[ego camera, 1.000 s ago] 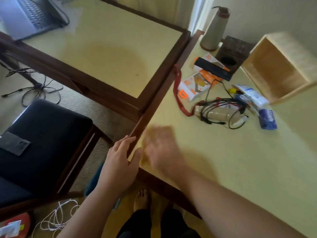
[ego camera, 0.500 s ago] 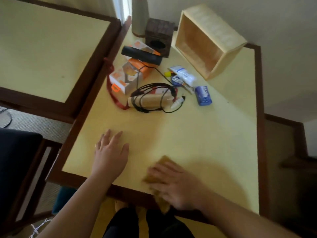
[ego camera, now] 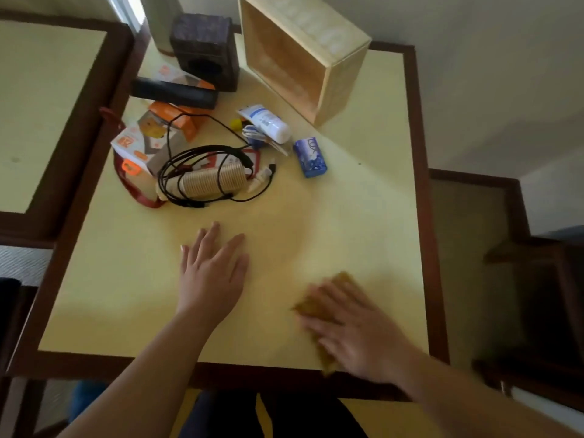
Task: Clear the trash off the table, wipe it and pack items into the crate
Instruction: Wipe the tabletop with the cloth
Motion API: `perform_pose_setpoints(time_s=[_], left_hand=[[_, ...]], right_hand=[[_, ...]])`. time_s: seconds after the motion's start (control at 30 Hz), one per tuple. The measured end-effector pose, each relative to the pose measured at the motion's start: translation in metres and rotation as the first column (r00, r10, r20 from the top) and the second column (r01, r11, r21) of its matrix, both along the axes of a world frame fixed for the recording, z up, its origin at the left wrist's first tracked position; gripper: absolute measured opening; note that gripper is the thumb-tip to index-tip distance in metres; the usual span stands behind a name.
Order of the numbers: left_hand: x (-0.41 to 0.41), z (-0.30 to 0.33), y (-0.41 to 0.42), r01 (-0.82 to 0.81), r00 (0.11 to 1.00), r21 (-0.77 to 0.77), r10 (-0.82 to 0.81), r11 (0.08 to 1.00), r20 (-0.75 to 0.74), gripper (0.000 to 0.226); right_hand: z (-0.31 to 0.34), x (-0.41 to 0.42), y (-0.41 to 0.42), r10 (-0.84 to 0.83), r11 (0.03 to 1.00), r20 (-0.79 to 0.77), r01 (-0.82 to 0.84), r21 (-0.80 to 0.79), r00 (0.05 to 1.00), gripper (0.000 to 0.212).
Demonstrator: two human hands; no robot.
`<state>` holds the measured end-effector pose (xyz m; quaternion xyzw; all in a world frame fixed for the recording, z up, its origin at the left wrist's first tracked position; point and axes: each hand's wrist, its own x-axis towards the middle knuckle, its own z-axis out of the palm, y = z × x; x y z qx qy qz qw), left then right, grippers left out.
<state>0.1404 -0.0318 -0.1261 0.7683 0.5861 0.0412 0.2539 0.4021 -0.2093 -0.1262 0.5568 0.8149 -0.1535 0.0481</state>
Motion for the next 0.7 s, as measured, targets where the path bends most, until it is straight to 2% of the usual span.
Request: perform_pose_setpoints(time_s=[0.07,0.1,0.13,0.2,0.23,0.27,0.3,0.33,0.37,0.4,0.43,0.47,0.53,0.6,0.7], left_hand=[[0.006,-0.005,0.005,0.022,1.000,0.022,-0.022,1.000,-0.014,0.052],[0.008,-0.008,0.007,0.021,1.000,0.032,-0.021,0.999,-0.022,0.053],[0.011,-0.009,0.010,0.021,0.999,0.039,-0.020,0.999,-0.029,0.055],[0.018,-0.012,0.013,0.006,0.999,0.060,-0.003,0.998,-0.044,0.057],[0.021,-0.013,0.015,-0.010,0.999,0.068,0.013,0.998,-0.052,0.058],[0.023,-0.014,0.016,-0.024,0.998,0.073,0.029,0.997,-0.060,0.059],[0.025,-0.015,0.017,-0.036,0.997,0.079,0.042,0.996,-0.067,0.060],[0.026,-0.017,0.018,-0.047,0.996,0.089,0.053,0.995,-0.070,0.061],[0.027,-0.019,0.018,-0.054,0.996,0.101,0.060,0.993,-0.064,0.062],[0.028,-0.020,0.018,-0.058,0.997,0.110,0.064,0.992,-0.053,0.062],[0.029,-0.021,0.018,-0.062,0.997,0.115,0.067,0.991,-0.040,0.062],[0.029,-0.022,0.019,-0.066,0.997,0.118,0.069,0.991,-0.028,0.062],[0.028,-0.022,0.020,-0.065,0.997,0.115,0.069,0.991,-0.032,0.061],[0.029,-0.022,0.021,-0.059,0.996,0.106,0.066,0.993,-0.055,0.061],[0.030,-0.024,0.025,-0.062,0.996,0.095,0.068,0.993,-0.057,0.064]], right_hand=[[-0.002,0.072,0.004,-0.177,0.984,0.114,0.176,0.018,0.978,0.062],[-0.003,0.098,0.020,-0.321,0.947,0.135,0.322,0.018,0.937,0.059],[-0.003,0.114,0.045,-0.478,0.877,0.146,0.481,0.017,0.866,0.056],[-0.007,0.109,0.102,-0.748,0.661,0.096,0.750,0.023,0.656,0.058],[-0.010,0.092,0.126,-0.827,0.560,0.090,0.828,0.031,0.556,0.060],[-0.013,0.068,0.143,-0.859,0.509,0.084,0.861,0.022,0.506,0.062],[-0.017,0.040,0.145,-0.829,0.557,0.084,0.830,0.038,0.552,0.064],[-0.021,0.008,0.134,-0.724,0.689,0.079,0.723,0.041,0.685,0.063],[-0.019,-0.020,0.109,-0.528,0.849,0.075,0.529,0.020,0.846,0.062],[-0.013,-0.038,0.075,-0.309,0.950,0.061,0.311,-0.024,0.949,0.061],[-0.005,-0.040,0.043,-0.160,0.985,0.045,0.163,-0.058,0.986,0.061],[0.001,-0.027,0.019,-0.081,0.992,0.032,0.083,-0.090,0.996,0.062],[0.007,0.025,0.003,-0.107,0.984,0.087,0.118,-0.130,0.990,0.064],[0.006,0.080,0.026,-0.293,0.937,0.173,0.318,-0.145,0.940,0.066],[0.000,0.136,0.121,-0.562,0.808,0.171,0.581,-0.095,0.809,0.061]])
